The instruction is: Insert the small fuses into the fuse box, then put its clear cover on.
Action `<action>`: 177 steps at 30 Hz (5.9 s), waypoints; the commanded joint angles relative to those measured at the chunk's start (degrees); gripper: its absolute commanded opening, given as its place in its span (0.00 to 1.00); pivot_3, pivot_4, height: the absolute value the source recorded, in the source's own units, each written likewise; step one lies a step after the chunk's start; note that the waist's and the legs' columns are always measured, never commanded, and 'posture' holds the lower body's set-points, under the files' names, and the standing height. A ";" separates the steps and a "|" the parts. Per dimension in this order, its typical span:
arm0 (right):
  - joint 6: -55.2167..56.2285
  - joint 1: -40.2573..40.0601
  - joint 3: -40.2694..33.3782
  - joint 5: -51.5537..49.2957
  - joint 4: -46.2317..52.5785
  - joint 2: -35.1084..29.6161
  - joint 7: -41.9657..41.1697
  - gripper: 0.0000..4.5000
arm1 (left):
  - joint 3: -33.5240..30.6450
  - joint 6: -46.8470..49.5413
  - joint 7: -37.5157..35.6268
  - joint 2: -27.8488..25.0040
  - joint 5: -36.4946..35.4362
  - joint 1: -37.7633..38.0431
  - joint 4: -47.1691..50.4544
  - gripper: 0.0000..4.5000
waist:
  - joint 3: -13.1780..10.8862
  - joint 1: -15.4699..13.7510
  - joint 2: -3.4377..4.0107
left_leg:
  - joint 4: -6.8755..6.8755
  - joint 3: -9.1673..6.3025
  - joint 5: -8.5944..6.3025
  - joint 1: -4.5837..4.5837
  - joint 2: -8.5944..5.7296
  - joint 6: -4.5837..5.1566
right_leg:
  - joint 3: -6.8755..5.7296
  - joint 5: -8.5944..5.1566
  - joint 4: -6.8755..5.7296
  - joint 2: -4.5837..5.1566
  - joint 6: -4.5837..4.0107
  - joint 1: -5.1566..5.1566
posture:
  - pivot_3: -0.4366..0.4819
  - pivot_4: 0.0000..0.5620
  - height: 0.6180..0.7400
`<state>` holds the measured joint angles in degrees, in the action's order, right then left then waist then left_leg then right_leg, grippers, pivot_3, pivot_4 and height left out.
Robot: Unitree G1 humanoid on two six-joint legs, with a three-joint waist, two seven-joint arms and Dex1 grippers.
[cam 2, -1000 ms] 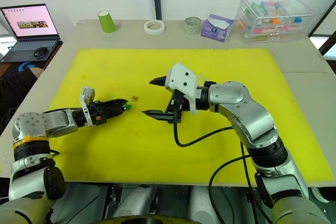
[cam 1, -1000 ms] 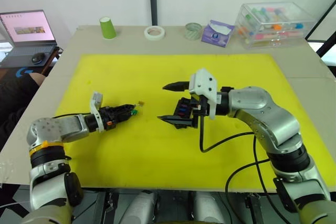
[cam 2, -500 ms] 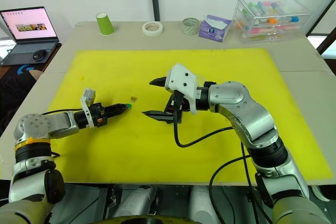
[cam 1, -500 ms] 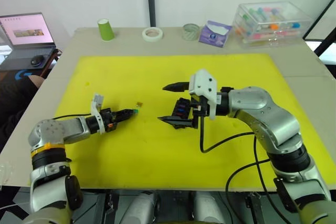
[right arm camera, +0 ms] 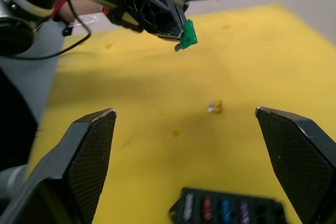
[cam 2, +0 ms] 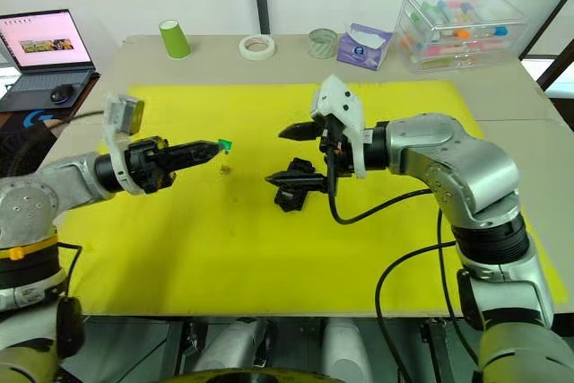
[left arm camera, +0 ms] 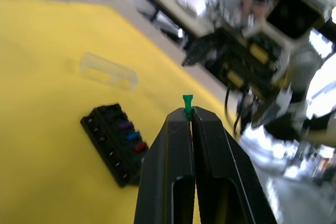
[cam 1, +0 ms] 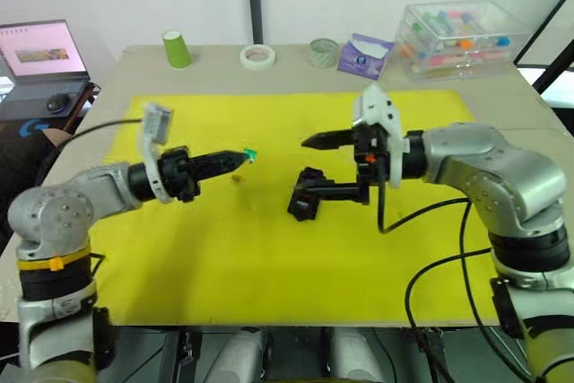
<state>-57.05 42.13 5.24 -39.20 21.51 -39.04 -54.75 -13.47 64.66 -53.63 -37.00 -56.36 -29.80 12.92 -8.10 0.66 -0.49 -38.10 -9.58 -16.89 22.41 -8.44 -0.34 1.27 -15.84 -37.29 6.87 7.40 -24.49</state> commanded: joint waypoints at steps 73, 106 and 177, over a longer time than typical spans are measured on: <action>3.92 10.94 21.65 25.87 -5.18 -6.29 4.16 0.00 | 24.00 -42.28 0.25 11.96 37.60 1.43 -6.13 0.99 | -0.07 -0.05 0.01 | 0.00 0.00 -0.01 0.10 0.01 0.01 | -0.04 0.00 0.04 -0.03 0.01 -0.09 | 0.48 0.27 1.00; 1.10 8.13 21.84 30.64 -6.69 -1.92 3.15 0.00 | 23.94 -41.90 1.82 13.78 39.42 1.09 -6.77 0.99 | -0.06 -0.03 0.01 | -0.02 0.00 -0.01 0.10 0.00 0.01 | -0.08 0.00 0.03 -0.02 0.01 -0.08 | 0.48 0.27 1.00; 2.36 8.35 21.67 31.95 -9.57 -0.31 1.02 0.00 | 24.09 -40.60 2.31 13.32 39.49 1.70 -5.91 0.99 | -0.06 0.00 0.00 | -0.03 0.00 -0.01 0.10 0.00 0.01 | -0.10 0.00 0.03 -0.02 0.01 -0.08 | 0.48 0.27 1.00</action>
<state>-55.45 49.79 26.88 -7.95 11.85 -39.81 -53.69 10.53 24.34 -51.38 -23.52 -16.76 -27.84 4.87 -8.16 0.66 -0.49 -38.13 -9.58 -16.90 22.51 -8.44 -0.33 1.16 -15.84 -37.26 6.84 7.40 -24.58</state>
